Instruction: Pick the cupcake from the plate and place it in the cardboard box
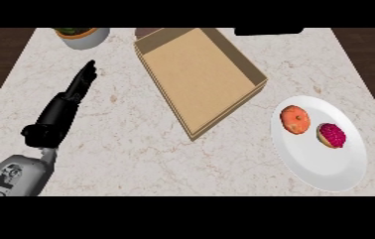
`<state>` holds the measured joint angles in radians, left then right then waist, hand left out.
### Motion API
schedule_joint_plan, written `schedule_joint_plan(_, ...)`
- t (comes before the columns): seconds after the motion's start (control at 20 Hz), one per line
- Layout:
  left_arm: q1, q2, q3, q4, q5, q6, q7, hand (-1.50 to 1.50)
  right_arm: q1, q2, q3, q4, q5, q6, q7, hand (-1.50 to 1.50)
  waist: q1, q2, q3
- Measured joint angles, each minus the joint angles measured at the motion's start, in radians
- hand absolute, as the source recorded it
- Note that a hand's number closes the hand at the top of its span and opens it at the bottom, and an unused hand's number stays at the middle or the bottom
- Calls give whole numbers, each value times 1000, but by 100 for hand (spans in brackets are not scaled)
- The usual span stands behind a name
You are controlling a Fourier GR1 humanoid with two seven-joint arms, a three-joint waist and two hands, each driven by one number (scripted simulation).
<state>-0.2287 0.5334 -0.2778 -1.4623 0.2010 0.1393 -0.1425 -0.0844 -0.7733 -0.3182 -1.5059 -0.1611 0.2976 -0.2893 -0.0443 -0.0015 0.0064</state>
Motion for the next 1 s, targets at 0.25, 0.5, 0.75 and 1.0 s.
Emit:
schedule_joint_plan(0.25, -16, 11, -11, -12, -9, -43, -5, 0, 67, -108, -40, 136, 150, 61, -323, -150, 28, 5, -1)
schedule_joint_plan(0.5, -35, 9, -8, -18, -14, -66, 16, 0, 108, -211, -6, 179, 317, 61, -438, -150, 40, 4, -4)
schedule_joint_plan(0.75, -29, 0, -9, -27, -30, -73, 17, 0, 118, -286, 83, 116, 473, 61, -396, -150, 48, 3, -7)
schedule_joint_plan(1.0, -13, -8, 4, -30, -42, -80, 19, 0, 155, -292, 150, -56, 580, 77, -252, -150, 41, 0, -7)
